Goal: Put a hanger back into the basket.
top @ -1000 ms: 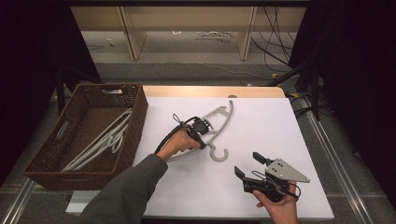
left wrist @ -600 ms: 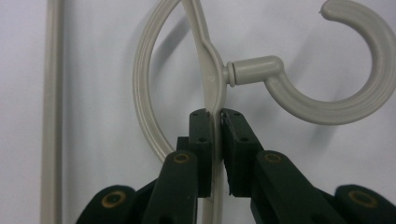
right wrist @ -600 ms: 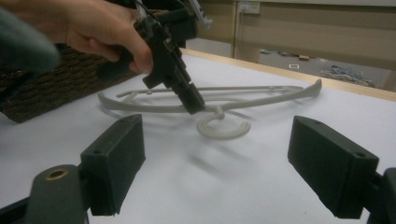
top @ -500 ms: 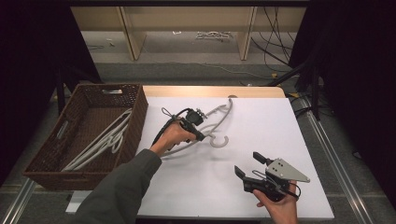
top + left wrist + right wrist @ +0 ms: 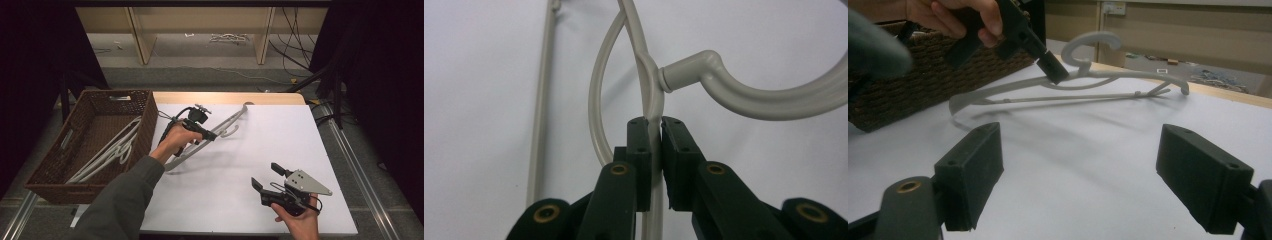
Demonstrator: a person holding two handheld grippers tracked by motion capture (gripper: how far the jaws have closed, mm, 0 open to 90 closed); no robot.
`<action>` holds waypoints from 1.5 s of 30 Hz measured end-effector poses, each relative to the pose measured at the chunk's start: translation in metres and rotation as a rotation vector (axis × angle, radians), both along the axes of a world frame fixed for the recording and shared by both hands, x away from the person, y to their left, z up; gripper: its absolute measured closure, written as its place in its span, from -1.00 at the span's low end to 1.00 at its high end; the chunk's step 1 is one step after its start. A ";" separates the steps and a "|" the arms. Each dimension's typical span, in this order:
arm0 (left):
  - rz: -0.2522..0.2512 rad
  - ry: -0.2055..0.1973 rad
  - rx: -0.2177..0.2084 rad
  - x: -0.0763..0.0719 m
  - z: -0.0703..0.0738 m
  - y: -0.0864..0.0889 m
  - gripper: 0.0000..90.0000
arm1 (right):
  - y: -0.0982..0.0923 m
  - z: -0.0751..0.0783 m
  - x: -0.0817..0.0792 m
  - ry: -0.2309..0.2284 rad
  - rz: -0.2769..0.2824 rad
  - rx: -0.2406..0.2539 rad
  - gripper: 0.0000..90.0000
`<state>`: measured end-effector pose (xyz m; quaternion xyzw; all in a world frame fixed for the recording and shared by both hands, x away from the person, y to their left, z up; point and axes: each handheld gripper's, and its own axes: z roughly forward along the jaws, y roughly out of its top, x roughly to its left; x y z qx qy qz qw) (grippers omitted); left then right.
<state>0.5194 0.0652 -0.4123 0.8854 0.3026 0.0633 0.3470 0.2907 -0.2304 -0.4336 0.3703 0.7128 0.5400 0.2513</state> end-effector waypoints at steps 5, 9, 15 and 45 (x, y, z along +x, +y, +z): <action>-0.010 -0.046 -0.076 0.006 0.007 0.014 0.84 | 0.000 0.000 0.000 0.000 0.002 0.001 -0.56; -0.040 -0.068 -0.080 0.009 0.010 0.020 0.84 | 0.000 0.000 0.000 0.002 0.000 -0.003 -0.56; -0.089 -0.108 -0.084 0.014 0.014 0.029 0.84 | 0.000 0.000 0.000 0.001 0.000 -0.004 -0.56; -0.098 -0.136 -0.147 -0.007 0.041 0.053 0.84 | 0.013 -0.009 0.046 -0.022 0.010 -0.131 -0.50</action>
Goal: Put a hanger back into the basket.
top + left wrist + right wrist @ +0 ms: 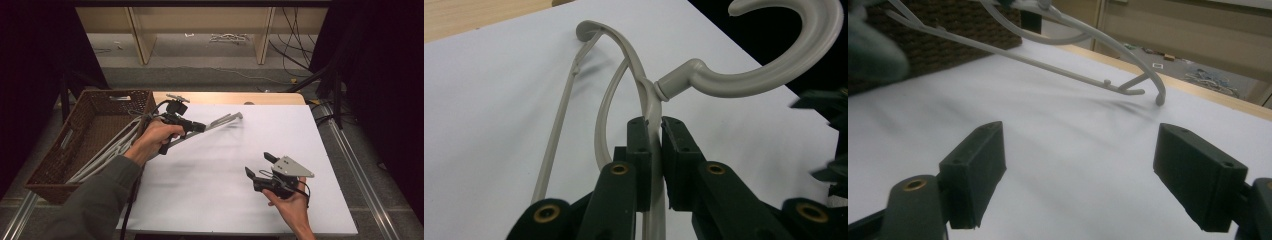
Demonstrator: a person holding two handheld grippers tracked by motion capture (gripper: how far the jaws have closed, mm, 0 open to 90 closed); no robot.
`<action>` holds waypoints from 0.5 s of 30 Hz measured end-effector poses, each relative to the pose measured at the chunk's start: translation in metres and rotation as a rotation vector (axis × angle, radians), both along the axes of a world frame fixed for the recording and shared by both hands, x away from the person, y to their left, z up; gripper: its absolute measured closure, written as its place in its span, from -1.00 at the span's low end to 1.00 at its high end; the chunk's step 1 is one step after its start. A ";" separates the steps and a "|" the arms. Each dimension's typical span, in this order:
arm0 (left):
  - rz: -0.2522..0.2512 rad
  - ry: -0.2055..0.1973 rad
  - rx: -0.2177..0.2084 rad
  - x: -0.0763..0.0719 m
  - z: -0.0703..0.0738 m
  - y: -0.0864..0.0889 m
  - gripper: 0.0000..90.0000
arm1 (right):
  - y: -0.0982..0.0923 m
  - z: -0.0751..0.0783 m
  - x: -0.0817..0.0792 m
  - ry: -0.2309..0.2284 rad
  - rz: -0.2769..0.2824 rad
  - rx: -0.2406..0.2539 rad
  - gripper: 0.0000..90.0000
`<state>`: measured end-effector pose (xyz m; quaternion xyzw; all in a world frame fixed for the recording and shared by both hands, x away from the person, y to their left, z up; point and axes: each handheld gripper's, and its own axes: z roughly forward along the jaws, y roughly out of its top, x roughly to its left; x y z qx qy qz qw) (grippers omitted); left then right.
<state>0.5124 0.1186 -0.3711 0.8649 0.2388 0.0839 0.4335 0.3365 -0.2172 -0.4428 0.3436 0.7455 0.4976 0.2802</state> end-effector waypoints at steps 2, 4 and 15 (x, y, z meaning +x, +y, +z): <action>-0.001 -0.003 -0.005 -0.002 0.002 0.001 0.84 | 0.004 -0.001 0.011 -0.004 0.005 -0.022 -0.47; -0.003 -0.003 -0.009 -0.005 0.004 0.002 0.84 | 0.009 -0.002 0.021 -0.016 0.013 -0.046 -0.47; -0.008 0.003 -0.020 -0.025 0.008 0.011 0.84 | 0.038 -0.003 0.067 -0.075 0.029 -0.087 -0.32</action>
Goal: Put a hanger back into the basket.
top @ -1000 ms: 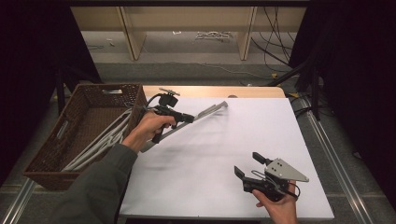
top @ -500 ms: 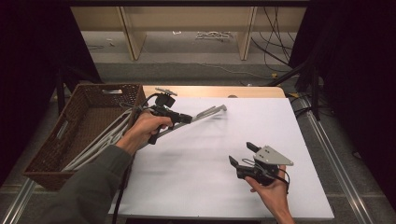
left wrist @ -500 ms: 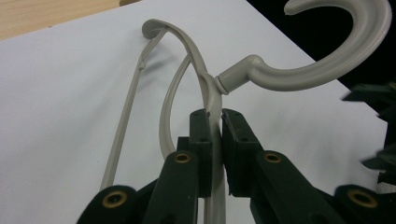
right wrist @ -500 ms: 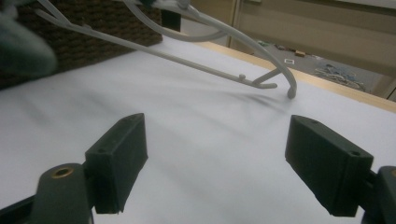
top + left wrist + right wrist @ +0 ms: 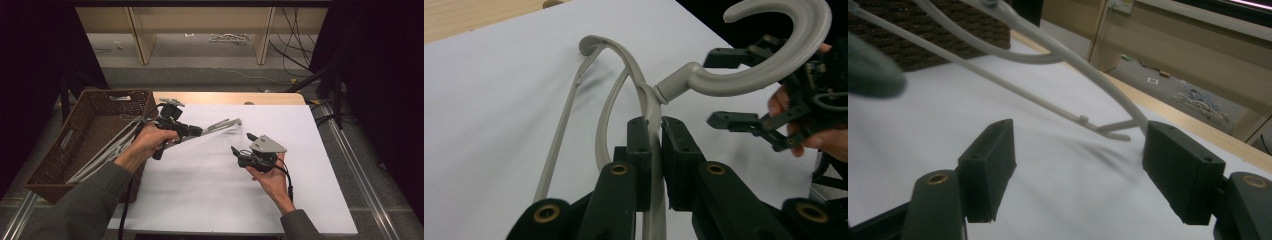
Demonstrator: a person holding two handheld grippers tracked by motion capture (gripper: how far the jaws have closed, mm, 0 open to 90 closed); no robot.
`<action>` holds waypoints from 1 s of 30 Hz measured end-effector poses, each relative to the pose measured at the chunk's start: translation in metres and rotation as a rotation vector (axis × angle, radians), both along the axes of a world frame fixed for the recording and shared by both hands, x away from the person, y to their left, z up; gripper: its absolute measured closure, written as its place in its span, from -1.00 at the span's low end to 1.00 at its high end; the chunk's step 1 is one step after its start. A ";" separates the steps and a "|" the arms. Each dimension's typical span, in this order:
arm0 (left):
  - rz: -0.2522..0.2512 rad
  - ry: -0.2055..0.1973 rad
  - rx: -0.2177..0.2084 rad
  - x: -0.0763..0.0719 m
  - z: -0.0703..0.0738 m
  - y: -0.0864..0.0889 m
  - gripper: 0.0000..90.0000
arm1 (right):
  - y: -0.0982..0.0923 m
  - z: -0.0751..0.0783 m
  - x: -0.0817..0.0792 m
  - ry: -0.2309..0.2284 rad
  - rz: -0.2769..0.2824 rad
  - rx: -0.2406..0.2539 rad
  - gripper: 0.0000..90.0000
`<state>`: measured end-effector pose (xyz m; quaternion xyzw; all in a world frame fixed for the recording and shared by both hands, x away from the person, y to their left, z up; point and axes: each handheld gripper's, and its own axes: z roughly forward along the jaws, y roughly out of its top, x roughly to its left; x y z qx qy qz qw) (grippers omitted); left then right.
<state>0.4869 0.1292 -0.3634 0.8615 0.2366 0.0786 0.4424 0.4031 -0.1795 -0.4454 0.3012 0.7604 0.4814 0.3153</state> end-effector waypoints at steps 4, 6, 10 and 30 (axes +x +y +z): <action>0.031 0.002 -0.004 -0.007 0.001 0.006 0.84 | 0.011 -0.002 0.011 -0.006 0.013 -0.017 -0.28; 0.023 0.002 -0.015 -0.011 0.002 0.009 0.84 | 0.016 -0.003 0.016 -0.008 0.015 -0.027 -0.25; -0.001 -0.004 -0.025 -0.017 0.002 0.013 0.84 | 0.025 -0.002 0.022 -0.029 0.034 -0.020 -0.22; 0.004 0.022 -0.004 -0.049 -0.009 0.004 0.84 | 0.064 0.002 0.018 -0.133 0.226 -0.097 0.04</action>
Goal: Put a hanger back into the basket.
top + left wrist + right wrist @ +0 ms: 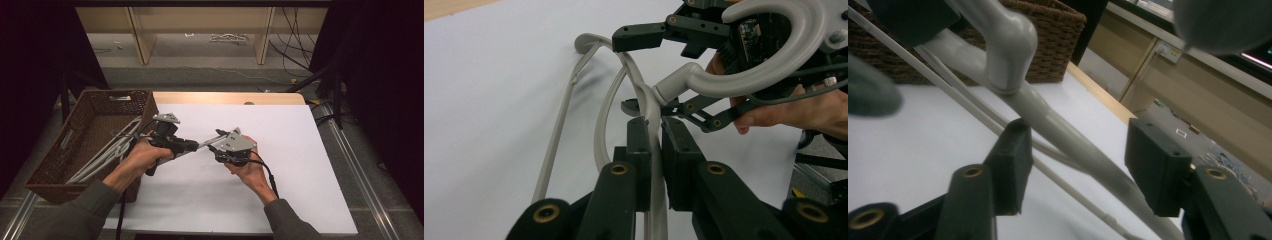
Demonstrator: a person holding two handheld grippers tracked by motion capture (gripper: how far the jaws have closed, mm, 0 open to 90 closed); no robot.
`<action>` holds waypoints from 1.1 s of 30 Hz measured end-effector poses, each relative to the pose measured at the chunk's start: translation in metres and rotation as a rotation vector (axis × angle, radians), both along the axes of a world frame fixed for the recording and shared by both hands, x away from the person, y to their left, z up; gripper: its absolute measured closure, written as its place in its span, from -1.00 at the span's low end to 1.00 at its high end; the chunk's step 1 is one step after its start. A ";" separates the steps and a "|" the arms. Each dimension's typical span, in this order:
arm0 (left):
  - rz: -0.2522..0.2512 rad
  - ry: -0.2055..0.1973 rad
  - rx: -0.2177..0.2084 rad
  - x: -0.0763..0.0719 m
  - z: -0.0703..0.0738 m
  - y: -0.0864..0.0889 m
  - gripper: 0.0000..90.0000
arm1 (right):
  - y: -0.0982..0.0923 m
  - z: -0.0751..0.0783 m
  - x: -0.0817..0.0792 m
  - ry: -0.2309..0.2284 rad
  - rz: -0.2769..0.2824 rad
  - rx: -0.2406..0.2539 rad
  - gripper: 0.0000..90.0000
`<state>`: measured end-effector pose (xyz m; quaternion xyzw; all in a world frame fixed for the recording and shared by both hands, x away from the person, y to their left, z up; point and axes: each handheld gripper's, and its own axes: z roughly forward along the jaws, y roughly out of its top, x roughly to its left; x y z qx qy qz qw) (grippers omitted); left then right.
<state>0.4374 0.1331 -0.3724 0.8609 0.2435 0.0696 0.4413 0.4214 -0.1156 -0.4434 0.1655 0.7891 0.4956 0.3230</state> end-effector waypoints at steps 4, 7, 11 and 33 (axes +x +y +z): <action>0.002 0.004 0.005 0.000 -0.004 0.000 0.84 | 0.000 -0.001 -0.001 -0.019 0.034 -0.037 0.22; -0.025 0.002 0.011 0.002 -0.009 0.000 0.84 | 0.000 -0.002 -0.002 -0.042 0.056 -0.080 0.27; -0.089 -0.018 0.037 0.006 -0.015 -0.001 0.83 | 0.001 -0.004 -0.004 -0.077 0.086 -0.149 0.33; -0.002 0.246 0.071 -0.006 -0.034 -0.029 0.78 | 0.001 -0.008 -0.010 -0.132 0.149 -0.288 0.43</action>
